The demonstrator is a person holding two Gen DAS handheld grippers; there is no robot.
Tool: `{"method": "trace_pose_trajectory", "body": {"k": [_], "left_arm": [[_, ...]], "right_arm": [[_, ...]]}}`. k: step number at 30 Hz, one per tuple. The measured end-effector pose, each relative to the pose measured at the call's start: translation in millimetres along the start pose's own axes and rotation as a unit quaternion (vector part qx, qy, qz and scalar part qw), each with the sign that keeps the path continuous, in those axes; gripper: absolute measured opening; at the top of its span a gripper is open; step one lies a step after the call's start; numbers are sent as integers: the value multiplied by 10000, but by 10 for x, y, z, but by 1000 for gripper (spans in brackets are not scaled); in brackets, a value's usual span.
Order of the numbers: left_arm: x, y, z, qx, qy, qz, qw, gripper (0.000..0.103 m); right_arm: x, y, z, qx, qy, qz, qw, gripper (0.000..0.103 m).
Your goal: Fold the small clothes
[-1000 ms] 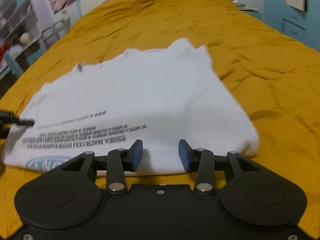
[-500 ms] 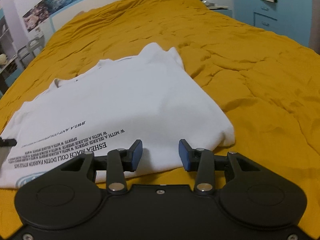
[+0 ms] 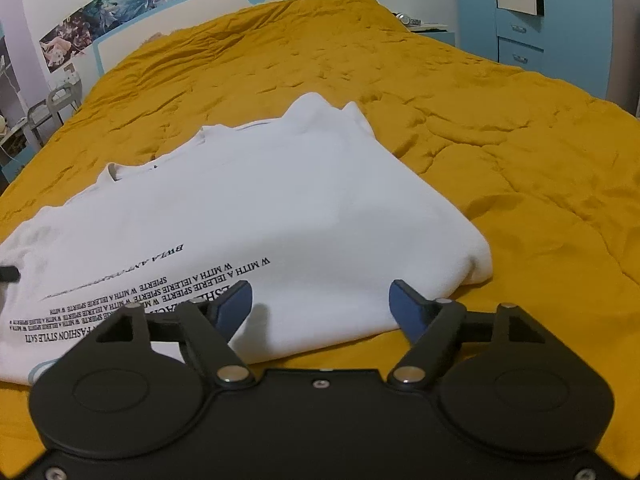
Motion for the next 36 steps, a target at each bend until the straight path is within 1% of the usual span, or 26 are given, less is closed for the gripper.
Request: {"method": "trace_pose_trajectory", "body": {"k": [4, 8, 15, 17, 20, 25, 29, 31, 32, 34, 35, 36], "left_arm": [[40, -268, -64, -31, -21, 130, 9999, 8], [31, -668, -100, -198, 35, 146, 9997, 8], [-110, -1497, -101, -718, 171, -16, 9973, 8], [-228, -1745, -75, -854, 231, -83, 9960, 8], [-448, -2107, 4, -1028, 348, -50, 9941, 8], [-949, -2688, 283, -1389, 656, 61, 9881, 8], [-1399, -2982, 601, -1580, 972, 52, 9826, 8], [-1657, -3033, 767, -1667, 1179, -117, 9789, 9], [-1754, -3053, 824, -1707, 1242, -186, 9773, 12], [-1871, -3100, 901, -1745, 1359, -139, 9751, 25], [-1858, -3129, 916, -1637, 1406, -8, 9764, 40], [-1815, -3161, 888, -1530, 1420, 194, 9778, 48]], "right_arm": [[55, -12, -5, -106, -6, -56, 9999, 76], [85, -27, -18, -137, 51, -159, 9998, 76], [163, -148, -67, -191, 218, -399, 9988, 77], [193, -199, -86, -181, 234, -440, 9986, 78], [244, -328, -123, -230, 187, -486, 9984, 79], [268, -578, -161, -369, 216, -512, 9978, 79], [271, -807, -200, -536, 257, -479, 9971, 79], [285, -907, -213, -602, 269, -456, 9968, 79], [302, -949, -213, -625, 266, -449, 9967, 79], [333, -1018, -227, -648, 246, -403, 9968, 79], [345, -1049, -244, -654, 231, -363, 9969, 79], [371, -1071, -256, -645, 202, -338, 9971, 80]]}}
Point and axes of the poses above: each gripper's, at about its wrist camera, not at the fingertips, and x roughly against the way its jaws point, y to its left, z to its underside, the point moved 7 cm from there along -x, roughly the way its jaws point, and after that the axes turned 2 degrees about y, right-handed, at the moved point
